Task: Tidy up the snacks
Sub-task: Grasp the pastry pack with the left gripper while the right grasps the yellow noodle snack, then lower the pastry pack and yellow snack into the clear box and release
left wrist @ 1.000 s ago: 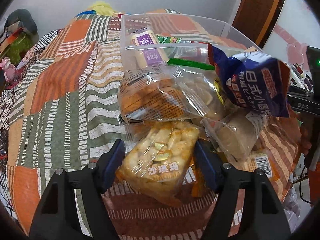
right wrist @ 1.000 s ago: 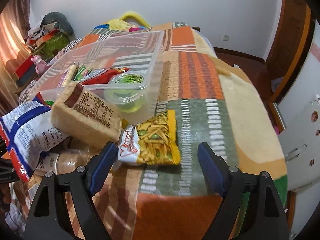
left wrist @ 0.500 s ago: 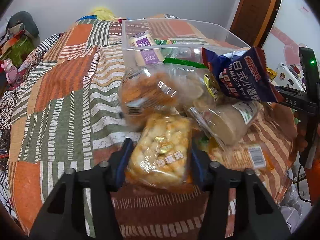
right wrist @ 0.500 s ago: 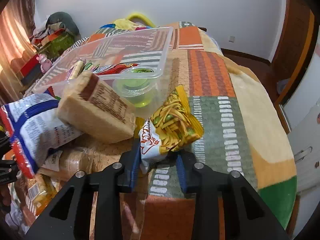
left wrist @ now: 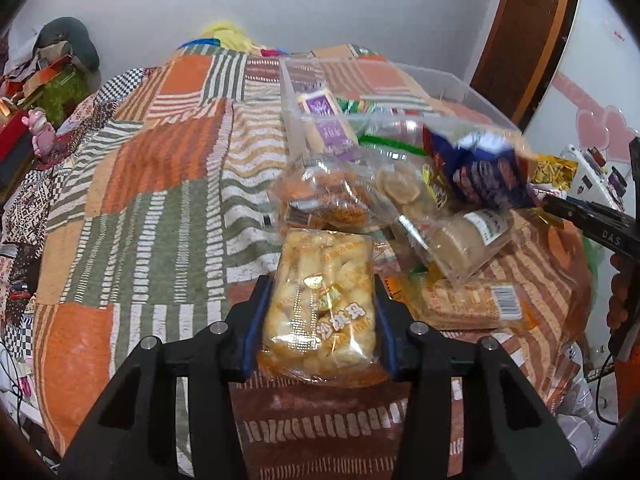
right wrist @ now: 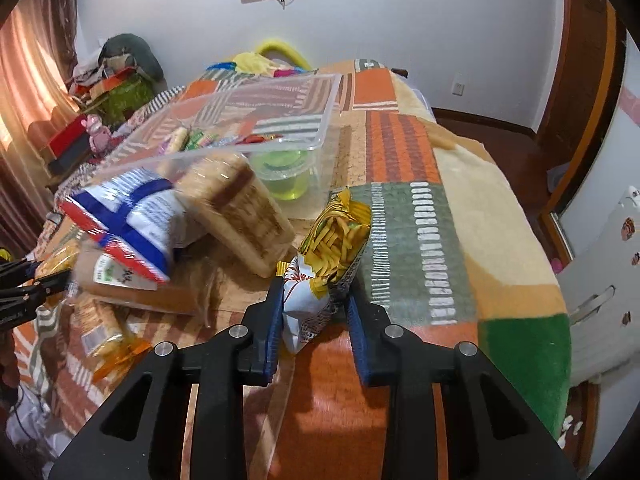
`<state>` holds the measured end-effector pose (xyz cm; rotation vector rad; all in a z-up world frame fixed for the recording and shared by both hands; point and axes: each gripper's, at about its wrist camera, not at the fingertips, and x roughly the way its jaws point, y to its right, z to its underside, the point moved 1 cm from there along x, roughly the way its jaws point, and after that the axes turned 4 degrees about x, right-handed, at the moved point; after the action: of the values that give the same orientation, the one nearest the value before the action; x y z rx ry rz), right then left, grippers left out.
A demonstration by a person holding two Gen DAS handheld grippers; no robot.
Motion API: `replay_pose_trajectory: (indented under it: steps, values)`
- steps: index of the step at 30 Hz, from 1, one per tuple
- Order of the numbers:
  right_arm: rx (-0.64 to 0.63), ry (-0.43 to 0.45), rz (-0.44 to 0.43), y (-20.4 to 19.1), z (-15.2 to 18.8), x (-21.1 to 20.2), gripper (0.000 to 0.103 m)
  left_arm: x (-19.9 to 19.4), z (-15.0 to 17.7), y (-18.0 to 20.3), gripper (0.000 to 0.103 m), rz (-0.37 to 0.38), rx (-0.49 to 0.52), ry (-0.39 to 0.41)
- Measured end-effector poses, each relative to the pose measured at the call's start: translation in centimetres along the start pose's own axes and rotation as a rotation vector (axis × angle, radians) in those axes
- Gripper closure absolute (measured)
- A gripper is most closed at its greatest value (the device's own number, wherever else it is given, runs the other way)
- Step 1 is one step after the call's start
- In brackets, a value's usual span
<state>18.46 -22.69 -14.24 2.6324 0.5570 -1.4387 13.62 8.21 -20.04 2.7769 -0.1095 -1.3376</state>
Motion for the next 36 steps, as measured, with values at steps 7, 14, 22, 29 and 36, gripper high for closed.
replay_pose_trajectory:
  steps: [7,14,22,29,36]
  values:
    - [0.015,0.071,-0.014,-0.1,-1.5,-1.8,0.077,-2.3,-1.8,0.3,0.057,-0.007,0.003,0.069]
    - [-0.005,0.138,-0.021,-0.9,-2.9,-3.1,0.077,-3.7,-5.0,0.6,0.057,-0.001,0.011,0.144]
    - [-0.039,0.187,-0.03,-2.1,-4.8,-3.1,0.077,-4.0,-9.1,1.5,0.057,0.012,0.024,0.213]
    - [-0.08,0.205,-0.045,-3.9,-7.0,-1.6,0.077,-2.3,-12.2,2.4,0.057,0.017,0.042,0.223]
    - [-0.114,0.162,-0.078,-5.5,-8.5,1.0,0.077,0.5,-14.5,2.4,0.057,0.029,0.035,0.201]
